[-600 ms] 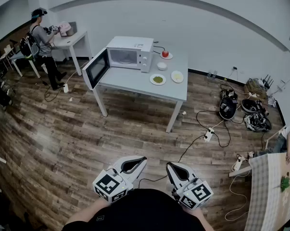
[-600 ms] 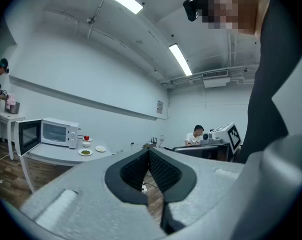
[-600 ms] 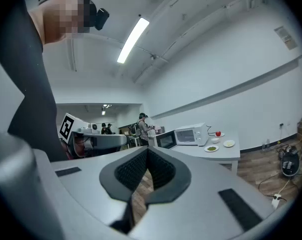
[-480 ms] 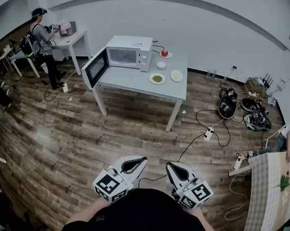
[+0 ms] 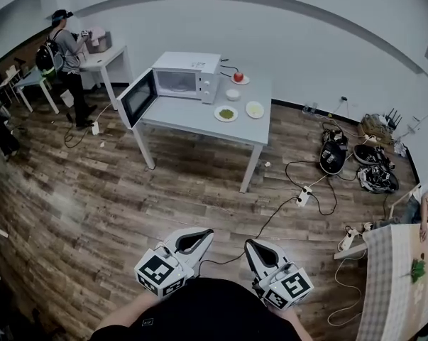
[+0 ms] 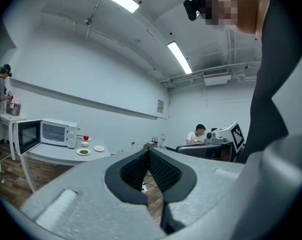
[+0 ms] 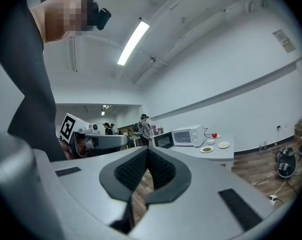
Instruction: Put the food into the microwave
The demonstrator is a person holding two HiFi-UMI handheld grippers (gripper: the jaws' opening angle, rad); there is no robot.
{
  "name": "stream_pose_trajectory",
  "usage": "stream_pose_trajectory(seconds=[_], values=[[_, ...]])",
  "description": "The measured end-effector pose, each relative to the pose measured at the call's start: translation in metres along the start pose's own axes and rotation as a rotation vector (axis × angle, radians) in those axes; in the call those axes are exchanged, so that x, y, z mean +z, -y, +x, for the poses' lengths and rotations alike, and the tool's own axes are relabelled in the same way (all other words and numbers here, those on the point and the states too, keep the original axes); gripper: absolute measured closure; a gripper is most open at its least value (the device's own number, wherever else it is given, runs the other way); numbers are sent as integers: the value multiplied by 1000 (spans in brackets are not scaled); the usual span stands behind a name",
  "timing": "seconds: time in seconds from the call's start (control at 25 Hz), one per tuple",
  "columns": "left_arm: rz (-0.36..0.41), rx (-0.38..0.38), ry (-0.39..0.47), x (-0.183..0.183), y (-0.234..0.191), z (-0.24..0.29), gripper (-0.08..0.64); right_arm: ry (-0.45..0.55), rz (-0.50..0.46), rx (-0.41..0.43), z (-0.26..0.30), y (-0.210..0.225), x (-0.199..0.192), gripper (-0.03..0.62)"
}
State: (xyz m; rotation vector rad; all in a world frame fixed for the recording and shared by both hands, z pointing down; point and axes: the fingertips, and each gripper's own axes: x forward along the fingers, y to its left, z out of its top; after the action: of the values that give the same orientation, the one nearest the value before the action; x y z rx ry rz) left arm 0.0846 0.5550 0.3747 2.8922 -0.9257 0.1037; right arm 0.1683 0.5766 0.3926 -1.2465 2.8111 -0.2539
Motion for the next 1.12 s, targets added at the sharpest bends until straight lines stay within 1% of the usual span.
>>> stream_pose_trajectory(seconds=[0.12, 0.24, 0.4, 0.52, 0.68, 0.8, 0.96, 1.12], values=[[6, 36, -6, -4, 11, 2, 554, 14, 6, 2, -22, 4, -2, 578], [-14, 61, -15, -10, 16, 6, 553, 25, 30, -14, -39, 18, -4, 577], [-16, 68, -27, -15, 23, 12, 553, 34, 61, -35, -53, 34, -10, 575], [-12, 72, -27, -14, 19, 19, 554, 29, 65, -26, -48, 40, -11, 575], [-29, 67, -19, -15, 2, 34, 554, 4, 64, 4, -29, 44, -13, 574], [-29, 51, -11, -14, -15, 49, 554, -8, 58, 2, -13, 56, -13, 574], [-25, 35, -2, -7, -50, 70, 554, -4, 60, -4, 21, 78, -6, 574], [-21, 29, 0, 1, -93, 87, 554, -4, 63, -10, 62, 101, 0, 574]])
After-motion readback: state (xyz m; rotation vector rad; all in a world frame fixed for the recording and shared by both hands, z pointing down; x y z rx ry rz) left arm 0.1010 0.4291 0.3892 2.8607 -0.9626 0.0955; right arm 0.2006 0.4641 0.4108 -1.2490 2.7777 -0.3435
